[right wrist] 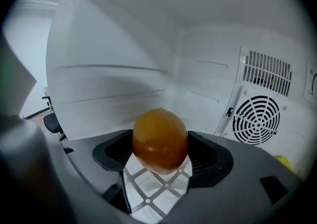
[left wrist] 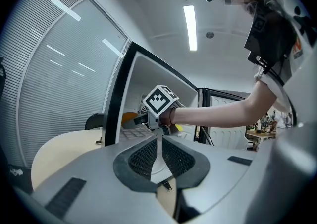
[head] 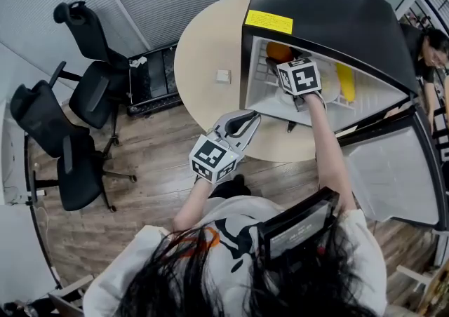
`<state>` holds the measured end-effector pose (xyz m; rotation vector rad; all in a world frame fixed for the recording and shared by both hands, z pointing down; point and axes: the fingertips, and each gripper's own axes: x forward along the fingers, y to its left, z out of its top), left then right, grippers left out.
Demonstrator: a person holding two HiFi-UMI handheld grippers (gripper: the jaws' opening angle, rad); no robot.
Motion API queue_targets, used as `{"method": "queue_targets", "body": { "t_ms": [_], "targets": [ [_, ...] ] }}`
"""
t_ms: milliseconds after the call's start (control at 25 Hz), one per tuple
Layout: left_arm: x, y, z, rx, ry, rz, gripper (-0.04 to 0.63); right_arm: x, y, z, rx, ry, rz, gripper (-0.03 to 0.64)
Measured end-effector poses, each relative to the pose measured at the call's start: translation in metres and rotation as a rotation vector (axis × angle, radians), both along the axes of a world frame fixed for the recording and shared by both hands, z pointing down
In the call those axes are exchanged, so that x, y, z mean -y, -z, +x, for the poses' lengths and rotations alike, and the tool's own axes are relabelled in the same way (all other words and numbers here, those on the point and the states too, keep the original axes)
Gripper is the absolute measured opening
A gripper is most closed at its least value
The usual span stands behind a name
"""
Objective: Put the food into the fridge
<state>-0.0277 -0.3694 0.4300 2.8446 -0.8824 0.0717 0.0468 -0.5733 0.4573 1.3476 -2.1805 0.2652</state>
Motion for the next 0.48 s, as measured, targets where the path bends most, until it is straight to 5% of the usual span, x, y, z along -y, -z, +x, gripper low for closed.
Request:
{"method": "queue_targets", "body": {
  "t_ms": [480],
  "targets": [
    [0.0008, 0.0007, -0.0069, 0.008, 0.028, 0.002, 0.025, 0.0005, -0.0102, 0.0038, -0.082, -0.022, -0.011, 0.331]
  ]
}}
